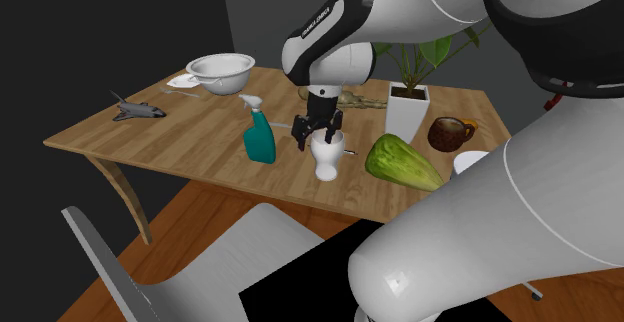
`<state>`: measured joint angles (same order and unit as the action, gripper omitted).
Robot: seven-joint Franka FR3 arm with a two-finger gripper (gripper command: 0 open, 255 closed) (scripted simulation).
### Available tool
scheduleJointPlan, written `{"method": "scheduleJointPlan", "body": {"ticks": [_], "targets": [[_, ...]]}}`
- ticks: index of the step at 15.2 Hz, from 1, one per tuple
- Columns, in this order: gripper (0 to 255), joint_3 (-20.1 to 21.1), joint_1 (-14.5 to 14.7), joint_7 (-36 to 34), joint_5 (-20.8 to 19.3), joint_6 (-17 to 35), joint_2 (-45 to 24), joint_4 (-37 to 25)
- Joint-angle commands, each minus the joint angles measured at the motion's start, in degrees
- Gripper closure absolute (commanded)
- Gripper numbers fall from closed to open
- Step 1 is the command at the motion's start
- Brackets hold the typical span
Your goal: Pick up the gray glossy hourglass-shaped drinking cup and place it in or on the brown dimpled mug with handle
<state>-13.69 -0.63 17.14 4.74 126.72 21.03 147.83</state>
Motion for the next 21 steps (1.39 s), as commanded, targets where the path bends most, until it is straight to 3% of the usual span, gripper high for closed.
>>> {"method": "scheduleJointPlan", "body": {"ticks": [1,2,11,21], "targets": [[0,0.0,0.0,0.0,0.0,0.0,0.0,0.0],[255,0.0,0.0,0.0,0.0,0.0,0.0,0.0],[255,0.0,0.0,0.0,0.0,0.0,0.0,0.0],[255,0.8,-0.4,-1.7,-1.0,-8.6,3.8,-4.9]]}}
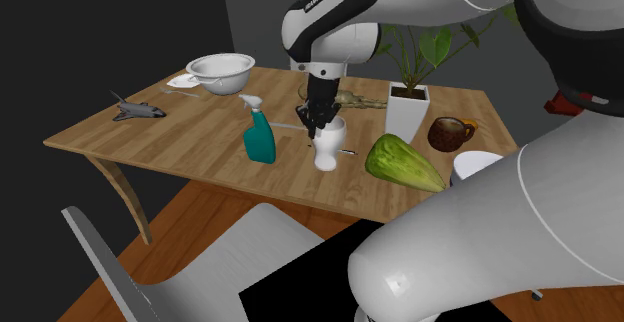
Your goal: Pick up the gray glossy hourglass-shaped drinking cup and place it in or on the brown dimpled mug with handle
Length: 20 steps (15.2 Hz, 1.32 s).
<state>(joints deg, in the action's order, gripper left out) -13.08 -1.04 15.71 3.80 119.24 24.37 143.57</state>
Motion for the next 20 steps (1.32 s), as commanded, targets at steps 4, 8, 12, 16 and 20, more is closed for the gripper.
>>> {"method": "scheduleJointPlan", "body": {"ticks": [4,8,12,16,20], "targets": [[255,0.4,-0.1,-0.9,-0.3,-4.4,1.5,-2.9],[255,0.7,-0.1,-1.4,-0.4,-7.6,2.4,-5.4],[255,0.9,-0.1,-1.8,-0.5,-10.8,2.9,-8.0],[255,1.1,0.0,-2.2,-0.5,-13.9,3.3,-10.8],[255,1.2,0.0,-2.6,-0.5,-17.0,3.4,-13.7]]}}
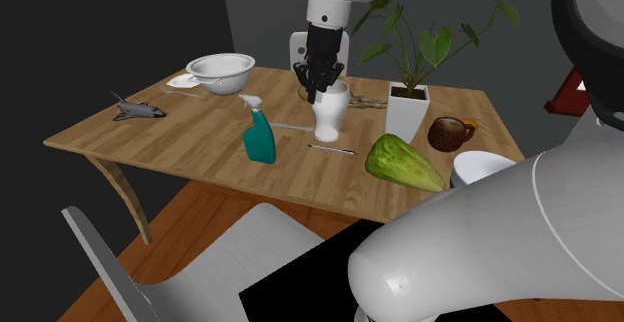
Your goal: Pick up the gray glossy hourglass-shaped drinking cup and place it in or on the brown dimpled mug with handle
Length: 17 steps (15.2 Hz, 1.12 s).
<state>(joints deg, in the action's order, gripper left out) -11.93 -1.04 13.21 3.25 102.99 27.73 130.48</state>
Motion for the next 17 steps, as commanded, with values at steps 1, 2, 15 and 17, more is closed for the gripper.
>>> {"method": "scheduleJointPlan", "body": {"ticks": [1,2,15,17], "targets": [[255,0.1,0.0,-0.2,0.0,-1.5,0.1,-1.4],[255,0.1,0.1,-0.3,0.0,-2.2,0.1,-2.2],[255,-12.8,-5.2,16.3,-4.7,-8.2,-4.0,-11.1],[255,-15.1,-5.8,19.3,-5.1,-9.1,-5.6,-13.4]]}}
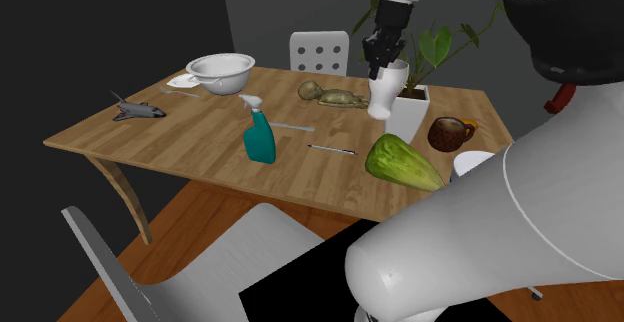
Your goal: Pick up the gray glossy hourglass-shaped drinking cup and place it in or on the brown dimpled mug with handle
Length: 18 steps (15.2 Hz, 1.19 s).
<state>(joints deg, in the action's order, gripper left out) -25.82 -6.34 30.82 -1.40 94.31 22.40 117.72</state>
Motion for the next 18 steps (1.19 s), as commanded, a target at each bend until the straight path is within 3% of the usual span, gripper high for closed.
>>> {"method": "scheduleJointPlan", "body": {"ticks": [1,7,12,15,18], "targets": [[255,-2.4,-0.8,3.2,-0.5,-0.8,-1.2,-1.9],[255,-9.8,-2.4,13.2,0.6,-3.5,-8.5,-10.7],[255,-16.4,-4.4,22.8,4.5,-6.4,-17.5,-20.3],[255,-20.0,-7.1,29.3,8.7,-8.9,-24.6,-27.3],[255,-22.5,-12.0,35.7,14.1,-12.4,-32.9,-35.6]]}}
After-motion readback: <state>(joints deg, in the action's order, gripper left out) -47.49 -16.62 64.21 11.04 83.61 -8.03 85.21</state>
